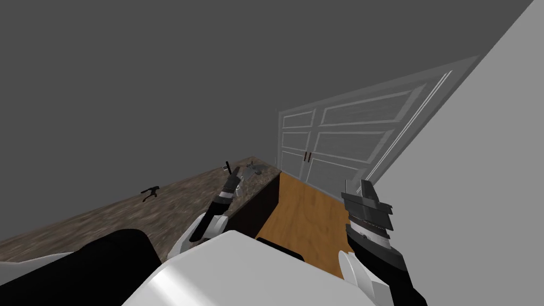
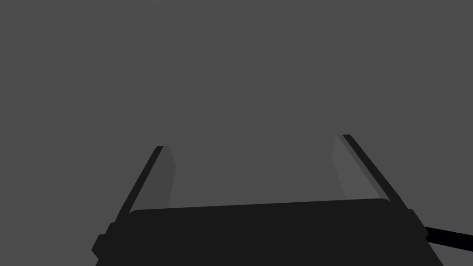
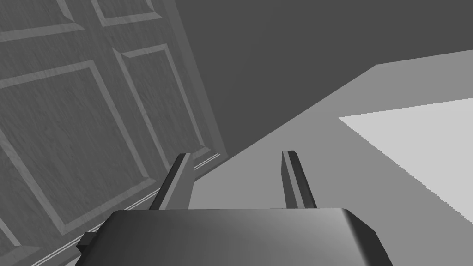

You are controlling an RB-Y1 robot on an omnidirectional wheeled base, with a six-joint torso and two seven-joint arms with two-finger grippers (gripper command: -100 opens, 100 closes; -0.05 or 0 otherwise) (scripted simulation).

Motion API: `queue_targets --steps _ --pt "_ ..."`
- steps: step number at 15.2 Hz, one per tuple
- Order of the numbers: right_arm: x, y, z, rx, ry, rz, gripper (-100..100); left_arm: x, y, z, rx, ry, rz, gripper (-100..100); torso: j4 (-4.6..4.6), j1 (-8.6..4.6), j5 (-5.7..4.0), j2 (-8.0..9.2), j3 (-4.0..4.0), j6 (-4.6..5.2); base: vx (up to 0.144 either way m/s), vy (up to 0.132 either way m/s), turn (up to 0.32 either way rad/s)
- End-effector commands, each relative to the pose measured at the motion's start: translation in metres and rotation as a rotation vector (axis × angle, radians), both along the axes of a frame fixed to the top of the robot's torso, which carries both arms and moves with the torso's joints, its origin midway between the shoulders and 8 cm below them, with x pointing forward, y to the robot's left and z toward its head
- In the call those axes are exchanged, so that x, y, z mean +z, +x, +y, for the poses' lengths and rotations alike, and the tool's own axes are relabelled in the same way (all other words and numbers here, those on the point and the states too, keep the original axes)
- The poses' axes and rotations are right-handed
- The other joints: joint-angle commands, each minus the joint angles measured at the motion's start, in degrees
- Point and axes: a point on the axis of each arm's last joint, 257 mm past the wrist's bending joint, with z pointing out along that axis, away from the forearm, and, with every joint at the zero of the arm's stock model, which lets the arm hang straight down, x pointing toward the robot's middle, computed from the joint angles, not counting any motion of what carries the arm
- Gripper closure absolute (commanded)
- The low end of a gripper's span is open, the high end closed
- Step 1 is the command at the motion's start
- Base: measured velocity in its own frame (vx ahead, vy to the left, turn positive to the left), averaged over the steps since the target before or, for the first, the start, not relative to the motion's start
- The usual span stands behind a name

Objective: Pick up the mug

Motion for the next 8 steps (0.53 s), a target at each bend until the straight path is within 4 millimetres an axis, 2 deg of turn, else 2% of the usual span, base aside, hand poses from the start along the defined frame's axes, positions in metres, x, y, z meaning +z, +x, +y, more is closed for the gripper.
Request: queue_targets --steps 1,2,3,4,5,8 --pt "0.000 0.000 0.000 0.000 0.000 0.000 0 -0.017 0.001 0.014 0.011 0.007 0.074 -100 0.00 0.00 0.00 0.00 0.00 0.00 0.002 -0.007 -0.063" --pt "0.000 0.000 0.000 0.000 0.000 0.000 0 -0.017 0.001 0.014 0.011 0.007 0.074 -100 0.00 0.01 0.01 -0.01 -0.01 0.00 0.002 -0.006 -0.059" --pt "0.000 0.000 0.000 0.000 0.000 0.000 0 -0.028 0.001 0.026 0.021 0.009 0.124 -100 -0.01 0.02 0.01 -0.02 -0.01 0.00 0.004 -0.006 -0.090" --pt "0.000 0.000 0.000 0.000 0.000 0.000 0 -0.029 0.002 0.026 0.021 0.011 0.130 -100 -0.01 0.03 0.01 -0.03 -0.02 0.01 0.005 -0.003 -0.071" --pt "0.000 0.000 0.000 0.000 0.000 0.000 0 -0.039 0.001 0.038 0.030 0.015 0.179 -100 -0.01 0.04 0.01 -0.04 -0.02 0.00 0.007 -0.002 -0.077" --pt "0.000 0.000 0.000 0.000 0.000 0.000 0 -0.054 0.002 0.051 0.043 0.017 0.249 -100 -0.01 0.06 0.02 -0.05 -0.03 0.00 0.009 0.002 -0.072"
